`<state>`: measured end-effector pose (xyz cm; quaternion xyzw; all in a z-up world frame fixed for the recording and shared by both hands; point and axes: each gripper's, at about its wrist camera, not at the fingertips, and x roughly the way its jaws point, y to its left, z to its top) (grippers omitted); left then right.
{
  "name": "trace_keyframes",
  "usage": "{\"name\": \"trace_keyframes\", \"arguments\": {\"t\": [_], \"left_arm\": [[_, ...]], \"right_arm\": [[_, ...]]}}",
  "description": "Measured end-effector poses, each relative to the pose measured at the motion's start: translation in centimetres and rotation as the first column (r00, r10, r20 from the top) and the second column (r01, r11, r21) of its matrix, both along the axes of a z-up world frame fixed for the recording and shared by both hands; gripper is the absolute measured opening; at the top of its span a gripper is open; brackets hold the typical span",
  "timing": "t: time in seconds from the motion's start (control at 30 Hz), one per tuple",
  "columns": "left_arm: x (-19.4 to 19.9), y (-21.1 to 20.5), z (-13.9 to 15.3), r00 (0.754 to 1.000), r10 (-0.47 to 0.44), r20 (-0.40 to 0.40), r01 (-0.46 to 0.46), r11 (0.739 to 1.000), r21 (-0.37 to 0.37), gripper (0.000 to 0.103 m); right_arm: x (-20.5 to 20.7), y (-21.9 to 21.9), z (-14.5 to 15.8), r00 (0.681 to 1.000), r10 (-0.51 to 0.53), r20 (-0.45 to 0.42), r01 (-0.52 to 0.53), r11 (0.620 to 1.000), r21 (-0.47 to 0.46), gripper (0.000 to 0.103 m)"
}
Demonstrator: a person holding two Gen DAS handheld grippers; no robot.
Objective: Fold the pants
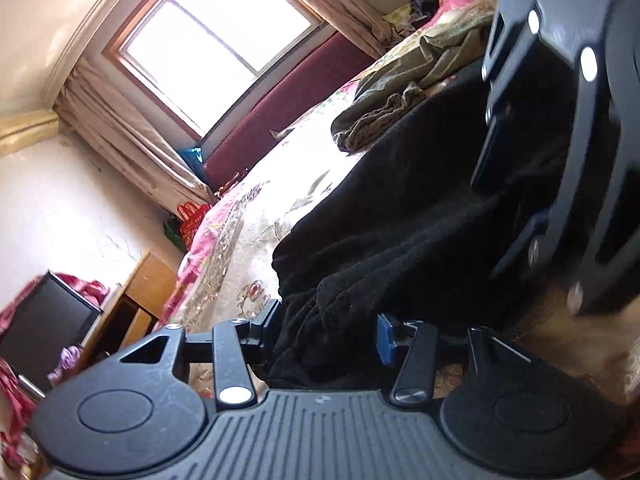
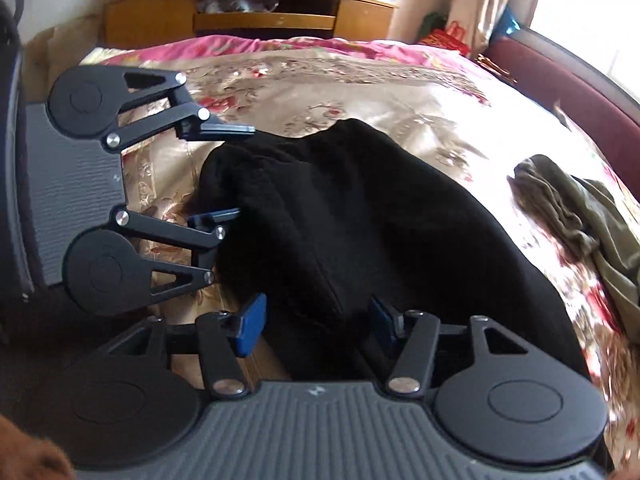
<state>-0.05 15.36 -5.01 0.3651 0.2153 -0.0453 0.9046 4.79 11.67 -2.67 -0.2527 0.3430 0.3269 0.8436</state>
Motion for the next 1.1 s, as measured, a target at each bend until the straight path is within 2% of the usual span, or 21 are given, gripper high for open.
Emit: {"name": "trace_keyframes", "arguments": {"t": [0.03, 0.07, 0.1, 0.13, 0.17, 0.27, 0.33, 0.43, 0.53, 0.6, 0.67, 0.7, 0.77, 0.83, 0.93, 1.0, 1.1], "left_arm": [[0.1, 0.3, 0.2, 1.0, 0.003, -0.006, -0.004, 1.0, -0.024, 0.064], [-0.2, 0.5, 0.4, 1.0, -0.001, -0.006, 0.001, 0.999, -0.034, 0.064], [-0.5, 0.7, 0.3, 1.0, -0.004, -0.002, 0.004, 1.0, -0.026, 0.064], [-0.7, 0.8, 0.0, 1.0, -0.013, 0.004, 0.013, 1.0, -0.005, 0.064], [-0.8, 0.9, -0.2, 1.0, -0.025, 0.006, 0.025, 1.0, 0.016, 0.064], [-0.1, 0.4, -1.1, 0.998, -0.052, 0.033, 0.049, 0.996, 0.08, 0.064], [0.9, 0.2, -0.9, 0.997, -0.046, 0.067, 0.038, 0.993, 0.114, 0.063], [2.1, 0.8, 0.7, 0.988, -0.019, 0.151, 0.0, 0.992, 0.124, 0.054], [2.6, 2.0, 2.8, 0.974, 0.012, 0.226, -0.03, 0.997, 0.076, 0.054], [2.7, 2.3, 2.6, 0.967, 0.018, 0.255, -0.048, 0.992, 0.113, 0.054], [2.9, 2.4, 0.6, 0.969, 0.005, 0.247, -0.057, 0.977, 0.203, 0.061], [2.9, 2.5, -0.9, 0.978, 0.005, 0.207, -0.058, 0.966, 0.252, 0.063], [2.7, 2.8, -3.0, 0.994, -0.007, 0.106, -0.025, 0.954, 0.3, 0.064], [1.5, 2.8, -3.5, 0.995, -0.017, 0.098, -0.018, 0.937, 0.349, 0.064], [0.2, 3.3, -1.9, 0.996, 0.004, 0.094, -0.036, 0.94, 0.339, 0.064], [-0.3, 3.7, -1.0, 0.995, 0.034, 0.098, -0.066, 0.939, 0.337, 0.064], [-0.6, 3.4, 0.9, 0.992, 0.06, 0.113, -0.091, 0.95, 0.3, 0.064]], "right_arm": [[0.2, 0.4, -0.2, 1.0, -0.009, 0.011, 0.009, 1.0, -0.012, 0.051], [0.6, 0.4, -0.1, 1.0, -0.03, -0.003, 0.03, 1.0, 0.006, 0.038], [1.3, 0.0, 0.4, 0.997, -0.06, -0.053, 0.063, 0.996, 0.058, 0.03], [1.9, -0.3, 1.0, 0.991, -0.09, -0.101, 0.101, 0.989, 0.108, 0.017], [2.4, -0.6, 1.5, 0.984, -0.115, -0.138, 0.135, 0.98, 0.148, 0.011], [3.4, -1.3, 3.1, 0.964, -0.153, -0.22, 0.204, 0.951, 0.233, 0.008], [3.8, -1.8, 4.1, 0.947, -0.153, -0.282, 0.239, 0.923, 0.302, 0.008], [3.9, -1.5, 5.7, 0.946, -0.125, -0.299, 0.236, 0.899, 0.37, 0.008], [3.7, 0.3, 6.8, 0.96, -0.083, -0.266, 0.186, 0.902, 0.39, 0.008], [3.8, 1.6, 6.2, 0.969, -0.075, -0.236, 0.162, 0.914, 0.372, 0.008], [4.5, 2.5, 4.3, 0.96, -0.079, -0.27, 0.178, 0.914, 0.364, 0.009], [4.8, 3.0, 2.9, 0.956, -0.084, -0.283, 0.18, 0.925, 0.334, 0.012], [5.3, 4.0, 0.5, 0.938, -0.082, -0.338, 0.175, 0.951, 0.255, 0.014], [4.7, 4.0, -0.2, 0.936, -0.09, -0.34, 0.183, 0.95, 0.254, 0.017], [3.4, 2.4, 1.8, 0.946, -0.067, -0.318, 0.18, 0.922, 0.342, 0.028], [2.4, 0.3, 3.3, 0.951, -0.075, -0.3, 0.2, 0.89, 0.409, 0.028], [1.0, -4.2, 4.5, 0.949, -0.184, -0.258, 0.286, 0.847, 0.447, 0.036]]}}
